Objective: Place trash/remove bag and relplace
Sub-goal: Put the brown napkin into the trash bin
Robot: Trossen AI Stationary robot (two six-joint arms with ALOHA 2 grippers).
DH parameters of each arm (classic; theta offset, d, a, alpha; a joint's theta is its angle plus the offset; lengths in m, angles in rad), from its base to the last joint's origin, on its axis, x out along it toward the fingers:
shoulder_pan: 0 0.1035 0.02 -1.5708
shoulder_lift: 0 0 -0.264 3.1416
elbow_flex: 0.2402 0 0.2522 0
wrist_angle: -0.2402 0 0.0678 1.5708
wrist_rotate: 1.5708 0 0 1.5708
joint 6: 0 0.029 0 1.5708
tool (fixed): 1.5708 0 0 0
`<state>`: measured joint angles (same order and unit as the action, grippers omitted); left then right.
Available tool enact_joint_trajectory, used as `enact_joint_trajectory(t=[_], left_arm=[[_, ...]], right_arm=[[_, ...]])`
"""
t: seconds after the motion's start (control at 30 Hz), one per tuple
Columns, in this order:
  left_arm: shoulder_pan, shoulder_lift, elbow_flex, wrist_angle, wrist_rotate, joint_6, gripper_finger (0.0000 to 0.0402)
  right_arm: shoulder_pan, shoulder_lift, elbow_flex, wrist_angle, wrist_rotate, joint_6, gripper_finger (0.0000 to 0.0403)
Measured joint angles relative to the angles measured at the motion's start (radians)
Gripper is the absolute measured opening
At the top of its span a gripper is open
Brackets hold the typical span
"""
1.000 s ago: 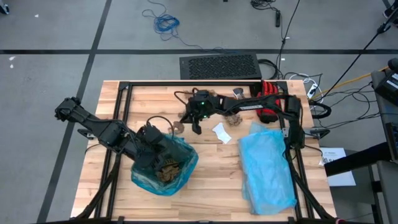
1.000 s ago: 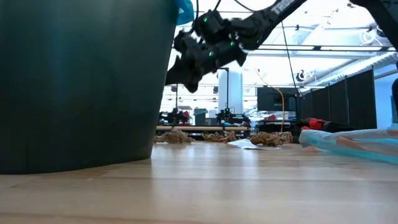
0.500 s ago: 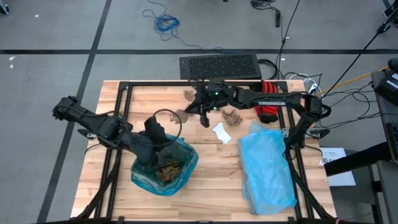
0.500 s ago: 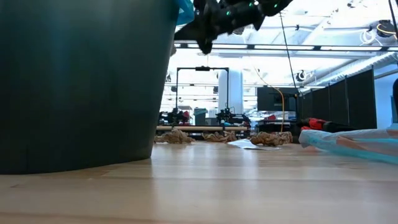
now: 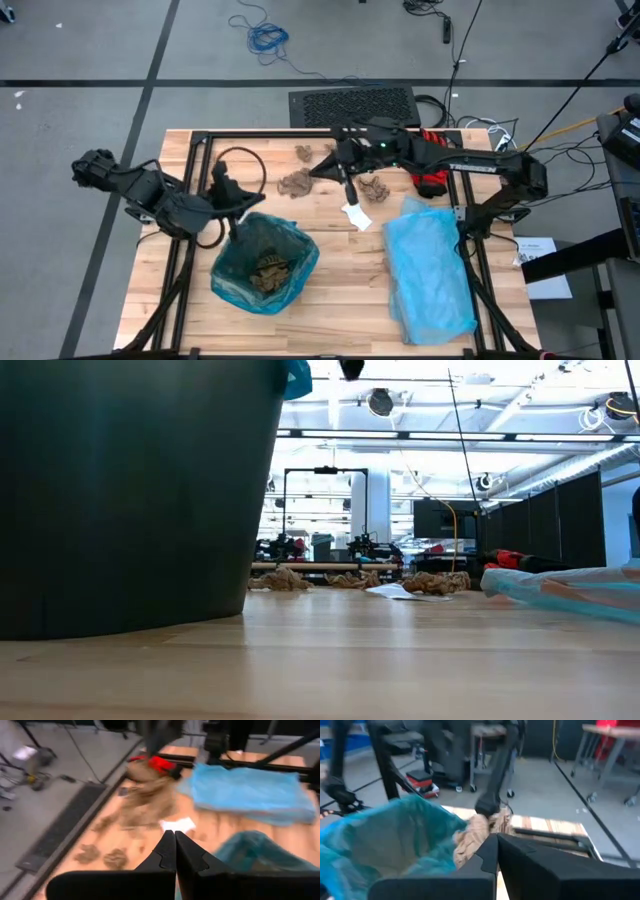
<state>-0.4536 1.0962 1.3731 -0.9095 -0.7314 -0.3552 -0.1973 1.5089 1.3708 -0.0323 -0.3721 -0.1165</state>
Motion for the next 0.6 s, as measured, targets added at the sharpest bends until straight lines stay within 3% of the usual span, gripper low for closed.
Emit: enact_joint_trajectory(t=[0.27,0.6], left_arm=[[0.055,-0.014,0.0,-0.025,-0.087,0.021,0.0001],[0.144,-0.002,0.0,-0.077,-0.09,0.022,0.0]], right_arm=[[0.12,-0.02,0.0,0.067,-0.056,0.0,0.0],[0.215,0.159,0.0,0.276,-0.072,0.118,0.0]])
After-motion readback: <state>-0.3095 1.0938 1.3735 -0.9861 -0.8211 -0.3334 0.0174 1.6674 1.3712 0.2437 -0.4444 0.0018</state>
